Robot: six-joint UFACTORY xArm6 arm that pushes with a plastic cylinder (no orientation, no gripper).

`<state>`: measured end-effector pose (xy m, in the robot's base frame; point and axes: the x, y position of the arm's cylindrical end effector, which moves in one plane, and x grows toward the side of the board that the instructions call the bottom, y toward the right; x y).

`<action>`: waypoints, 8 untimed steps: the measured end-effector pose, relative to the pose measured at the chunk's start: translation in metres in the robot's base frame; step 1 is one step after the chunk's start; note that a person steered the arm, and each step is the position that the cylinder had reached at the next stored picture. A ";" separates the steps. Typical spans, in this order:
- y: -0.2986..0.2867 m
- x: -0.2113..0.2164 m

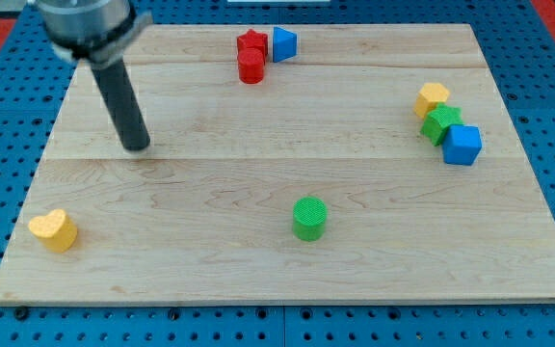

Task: Slide the green circle into the bottom of the red circle

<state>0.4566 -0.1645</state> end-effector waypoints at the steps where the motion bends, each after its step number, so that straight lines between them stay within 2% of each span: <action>1: 0.038 0.069; 2: 0.044 0.080; 3: 0.086 0.117; 4: 0.163 0.141; 5: 0.165 0.134; 6: 0.204 0.116; 8: 0.208 0.105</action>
<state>0.5619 0.0434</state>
